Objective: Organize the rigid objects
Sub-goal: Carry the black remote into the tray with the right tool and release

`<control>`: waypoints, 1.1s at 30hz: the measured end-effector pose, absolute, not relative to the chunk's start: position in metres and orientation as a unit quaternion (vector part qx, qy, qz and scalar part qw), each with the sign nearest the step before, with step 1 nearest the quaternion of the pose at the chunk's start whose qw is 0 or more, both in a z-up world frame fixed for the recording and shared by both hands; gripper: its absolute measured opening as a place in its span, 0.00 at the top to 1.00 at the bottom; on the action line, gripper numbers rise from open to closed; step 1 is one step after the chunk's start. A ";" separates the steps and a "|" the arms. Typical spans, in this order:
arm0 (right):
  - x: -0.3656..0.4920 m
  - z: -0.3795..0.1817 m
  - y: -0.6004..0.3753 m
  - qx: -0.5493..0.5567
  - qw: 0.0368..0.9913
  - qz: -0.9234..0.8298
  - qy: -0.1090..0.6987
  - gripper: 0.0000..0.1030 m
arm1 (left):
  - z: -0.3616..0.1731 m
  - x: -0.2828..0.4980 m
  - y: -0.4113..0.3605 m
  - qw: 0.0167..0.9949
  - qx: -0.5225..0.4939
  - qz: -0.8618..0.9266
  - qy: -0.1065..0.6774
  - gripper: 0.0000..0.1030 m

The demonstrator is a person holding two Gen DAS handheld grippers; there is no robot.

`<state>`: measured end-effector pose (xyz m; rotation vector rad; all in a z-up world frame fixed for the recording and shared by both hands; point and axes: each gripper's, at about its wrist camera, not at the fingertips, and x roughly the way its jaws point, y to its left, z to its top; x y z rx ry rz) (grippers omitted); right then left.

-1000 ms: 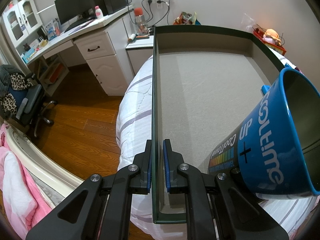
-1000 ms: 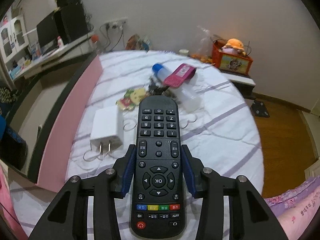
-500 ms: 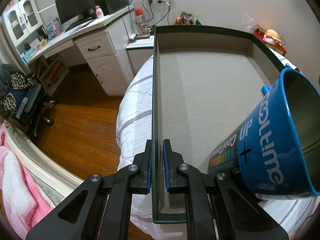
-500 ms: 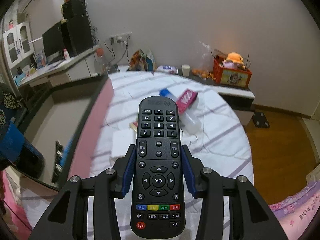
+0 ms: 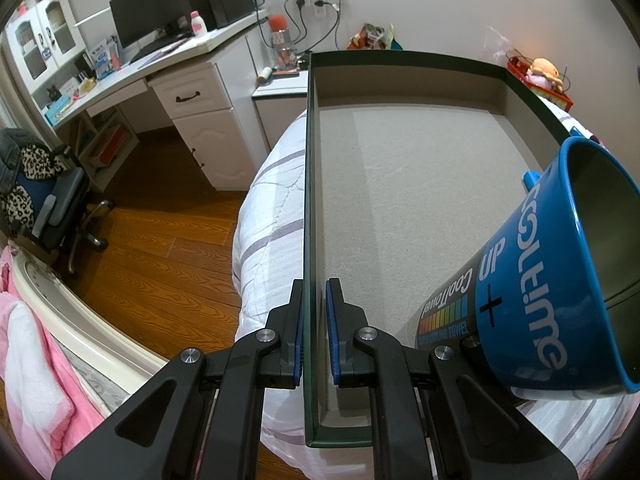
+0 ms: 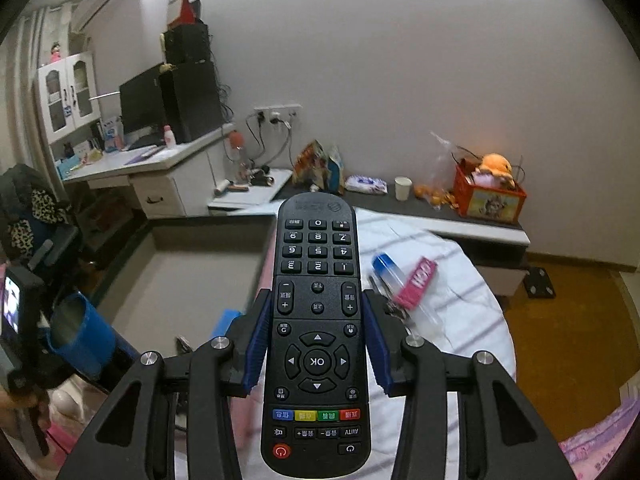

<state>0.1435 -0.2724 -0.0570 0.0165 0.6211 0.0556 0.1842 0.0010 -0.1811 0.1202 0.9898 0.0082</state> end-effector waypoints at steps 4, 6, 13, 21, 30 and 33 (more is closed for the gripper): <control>0.155 -0.049 -0.255 -0.003 0.953 0.046 0.300 0.57 | -0.181 0.185 0.001 0.878 0.057 0.004 0.475 0.92; 0.163 -0.049 -0.245 -0.011 0.950 0.056 0.306 0.57 | -0.181 0.185 0.001 0.878 0.057 0.003 0.475 0.92; 0.191 -0.065 -0.214 -0.023 0.937 0.096 0.334 0.57 | -0.181 0.187 0.002 0.878 0.057 0.002 0.475 0.92; 0.212 -0.083 -0.184 -0.046 0.921 0.118 0.369 0.57 | -0.180 0.188 0.003 0.878 0.058 0.000 0.475 0.91; 0.232 -0.107 -0.160 -0.065 0.900 0.130 0.410 0.57 | -0.178 0.191 0.002 0.878 0.058 -0.004 0.475 0.91; 0.235 -0.116 -0.153 -0.074 0.892 0.135 0.426 0.57 | -0.178 0.192 0.002 0.877 0.058 -0.007 0.476 0.91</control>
